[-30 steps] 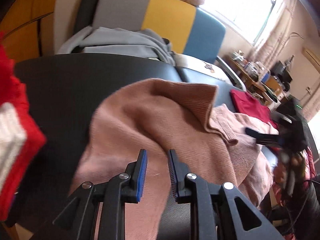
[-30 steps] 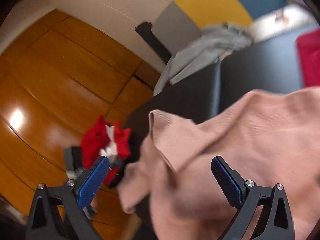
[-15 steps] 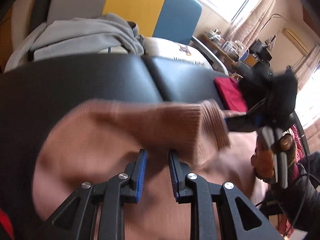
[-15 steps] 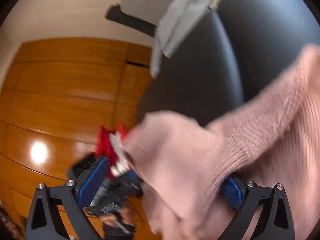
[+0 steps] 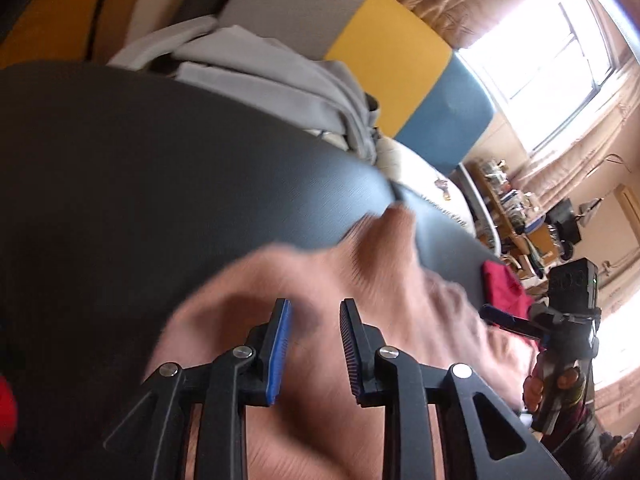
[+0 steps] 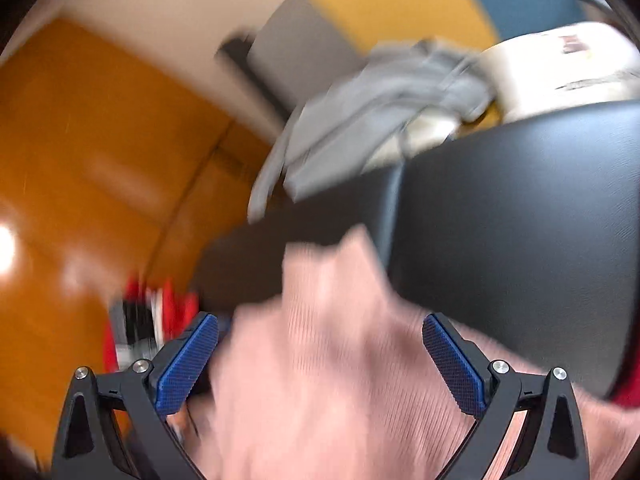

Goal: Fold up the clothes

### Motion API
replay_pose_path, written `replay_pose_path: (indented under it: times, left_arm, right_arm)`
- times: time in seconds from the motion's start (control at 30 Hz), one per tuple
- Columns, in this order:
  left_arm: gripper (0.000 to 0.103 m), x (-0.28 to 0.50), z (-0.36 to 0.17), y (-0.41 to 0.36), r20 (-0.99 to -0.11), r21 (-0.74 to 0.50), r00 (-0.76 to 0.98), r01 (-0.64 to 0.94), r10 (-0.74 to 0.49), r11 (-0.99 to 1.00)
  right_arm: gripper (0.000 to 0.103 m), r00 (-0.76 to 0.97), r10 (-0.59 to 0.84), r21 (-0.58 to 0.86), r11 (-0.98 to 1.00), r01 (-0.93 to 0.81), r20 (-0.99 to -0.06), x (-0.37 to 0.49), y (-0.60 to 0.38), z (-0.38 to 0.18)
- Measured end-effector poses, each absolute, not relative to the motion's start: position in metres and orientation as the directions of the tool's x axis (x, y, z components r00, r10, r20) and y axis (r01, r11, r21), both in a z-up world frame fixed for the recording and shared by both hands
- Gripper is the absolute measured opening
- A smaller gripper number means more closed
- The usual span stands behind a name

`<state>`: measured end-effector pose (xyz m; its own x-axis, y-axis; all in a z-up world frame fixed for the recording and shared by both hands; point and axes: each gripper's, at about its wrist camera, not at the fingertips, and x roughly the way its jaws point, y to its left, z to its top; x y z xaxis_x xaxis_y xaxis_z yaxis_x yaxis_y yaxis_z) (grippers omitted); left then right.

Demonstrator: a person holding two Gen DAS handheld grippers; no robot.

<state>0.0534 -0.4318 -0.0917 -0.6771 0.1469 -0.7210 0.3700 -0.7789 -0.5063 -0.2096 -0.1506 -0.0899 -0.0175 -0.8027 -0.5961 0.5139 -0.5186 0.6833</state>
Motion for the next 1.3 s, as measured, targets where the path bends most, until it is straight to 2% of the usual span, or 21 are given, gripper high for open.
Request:
replay_pose_path:
  times: [0.13,0.2,0.3,0.5,0.57,0.67,0.77,0.9,1.03,1.13,1.2,1.3]
  left_arm:
    - [0.025,0.085,-0.11,-0.431,-0.751,-0.462,-0.655,0.427,0.086,-0.777]
    - [0.025,0.085,-0.126,-0.434,-0.78,-0.444,-0.621,0.459,0.08,-0.769]
    - [0.022,0.075,-0.133,-0.437,-0.765,-0.416,-0.643,0.439,0.045,-0.796]
    - [0.023,0.003,-0.127,-0.434,-0.81,-0.125,-0.573,0.374,-0.123,-0.919]
    - [0.023,-0.026,-0.125,-0.437,-0.825,-0.06,-0.547,0.333,-0.141,-0.941]
    - [0.023,-0.037,-0.11,-0.445,-0.845,-0.08,-0.519,0.357,-0.127,-0.931]
    - [0.023,-0.008,-0.084,-0.439,-0.789,-0.194,-0.611,0.341,-0.06,-0.92]
    - [0.026,0.042,-0.07,-0.42,-0.736,-0.319,-0.677,0.302,0.034,-0.898]
    - [0.026,0.089,-0.083,-0.394,-0.747,-0.303,-0.664,0.284,0.041,-0.91]
    - [0.026,0.108,-0.104,-0.382,-0.784,-0.245,-0.621,0.298,0.008,-0.923]
    - [0.027,0.116,-0.122,-0.376,-0.838,-0.136,-0.54,0.344,-0.077,-0.929]
    - [0.029,0.129,-0.116,-0.386,-0.836,-0.11,-0.534,0.388,-0.126,-0.915]
  right_arm:
    - [0.103,0.101,-0.735,0.632,-0.495,0.596,-0.671,-0.191,-0.156,-0.108]
    - [0.103,0.049,-0.704,0.579,-0.541,0.61,-0.709,-0.201,-0.156,-0.11]
    - [0.103,-0.036,-0.65,0.491,-0.607,0.625,-0.759,-0.217,-0.155,-0.112]
    - [0.1,-0.208,-0.523,0.298,-0.72,0.626,-0.826,-0.249,-0.152,-0.115]
    - [0.1,-0.265,-0.476,0.231,-0.752,0.618,-0.839,-0.259,-0.151,-0.116]
    - [0.1,-0.324,-0.404,0.145,-0.787,0.599,-0.855,-0.272,-0.15,-0.116]
    - [0.1,-0.32,-0.386,0.129,-0.789,0.601,-0.865,-0.262,-0.141,-0.1]
    - [0.102,-0.41,-0.463,0.106,-0.753,0.649,-0.786,-0.198,-0.097,-0.056]
    - [0.103,-0.457,-0.487,0.066,-0.734,0.676,-0.744,-0.117,-0.047,-0.033]
    - [0.103,-0.43,-0.456,0.001,-0.686,0.727,-0.779,-0.043,-0.028,-0.033]
    - [0.103,-0.428,-0.402,-0.095,-0.63,0.771,-0.81,0.006,-0.027,-0.04]
    - [0.103,-0.364,-0.289,-0.167,-0.533,0.83,-0.886,0.064,-0.022,-0.071]
